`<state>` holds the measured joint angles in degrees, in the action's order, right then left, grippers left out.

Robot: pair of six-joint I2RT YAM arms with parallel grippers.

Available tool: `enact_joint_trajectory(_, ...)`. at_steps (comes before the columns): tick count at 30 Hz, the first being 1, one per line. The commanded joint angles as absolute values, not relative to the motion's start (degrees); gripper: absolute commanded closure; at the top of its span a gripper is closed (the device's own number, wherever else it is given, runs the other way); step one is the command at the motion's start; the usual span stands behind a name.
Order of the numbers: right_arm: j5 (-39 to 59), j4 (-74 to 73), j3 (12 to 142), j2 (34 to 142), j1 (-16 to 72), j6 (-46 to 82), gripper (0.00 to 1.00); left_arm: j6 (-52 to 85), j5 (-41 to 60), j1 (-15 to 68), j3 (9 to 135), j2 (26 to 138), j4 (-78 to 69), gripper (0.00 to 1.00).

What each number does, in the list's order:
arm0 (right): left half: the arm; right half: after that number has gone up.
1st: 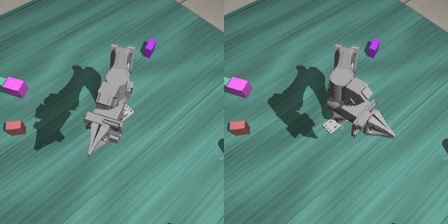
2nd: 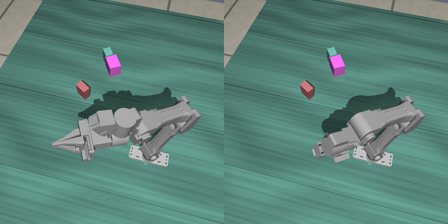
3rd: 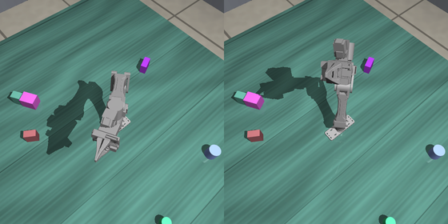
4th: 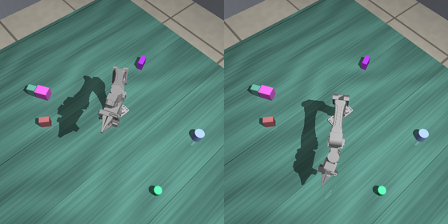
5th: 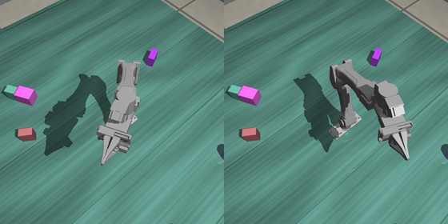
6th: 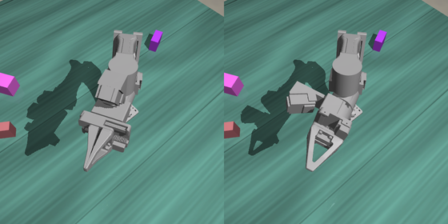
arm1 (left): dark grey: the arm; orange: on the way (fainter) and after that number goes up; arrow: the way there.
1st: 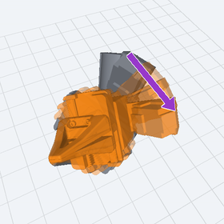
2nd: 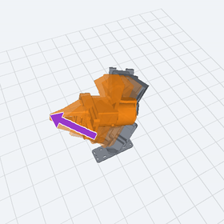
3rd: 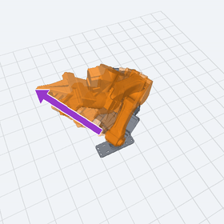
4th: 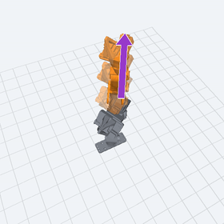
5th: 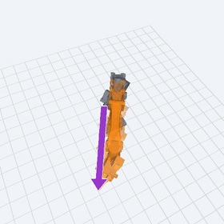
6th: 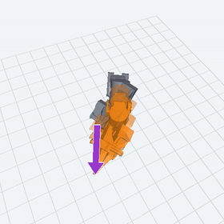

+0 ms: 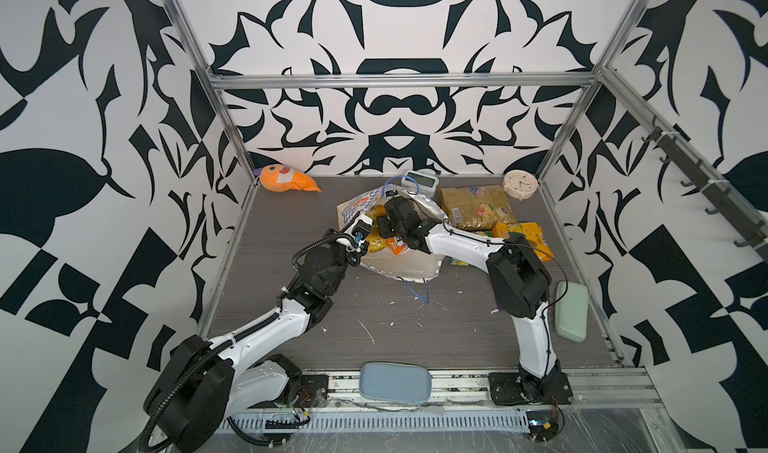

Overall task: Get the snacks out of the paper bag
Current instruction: 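Lower the right gripper into the bag toward the orange FOX'S Fruits pack, then close the right gripper on the top edge of the orange Fruits pack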

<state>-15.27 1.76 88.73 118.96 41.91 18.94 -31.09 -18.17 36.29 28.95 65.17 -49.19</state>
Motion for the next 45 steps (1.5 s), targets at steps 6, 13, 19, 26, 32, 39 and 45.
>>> enact_joint_trajectory(6, -28.9, -1.0, 88.2, 117.8, 44.1, 22.8, 0.13, -30.1, -18.3, 36.5, 27.8, 62.8, -51.9, 1.0)
enact_joint_trajectory(13, -35.3, 4.4, 92.4, 121.8, 44.7, 22.3, 0.0, -30.1, -18.2, 36.5, 27.8, 62.0, -51.1, 1.0)
enact_joint_trajectory(19, -38.1, 8.2, 94.7, 124.2, 44.7, 24.8, 0.1, -30.0, -18.3, 36.5, 27.6, 61.8, -51.2, 1.0)
enact_joint_trajectory(26, -37.5, 7.4, 94.9, 124.8, 44.7, 24.9, 0.47, -30.4, -18.5, 36.5, 27.7, 62.1, -51.2, 1.0)
enact_joint_trajectory(32, -36.9, 6.8, 95.1, 124.1, 44.7, 24.5, 0.89, -30.3, -18.7, 36.5, 27.6, 62.1, -51.4, 1.0)
enact_joint_trajectory(39, -36.4, 6.0, 93.6, 121.6, 44.7, 24.6, 1.0, -30.1, -19.0, 36.5, 27.6, 62.1, -51.2, 1.0)
enact_joint_trajectory(45, -32.3, 3.5, 92.5, 119.7, 44.8, 22.2, 1.0, -30.0, -19.1, 36.5, 27.7, 62.2, -51.4, 1.0)
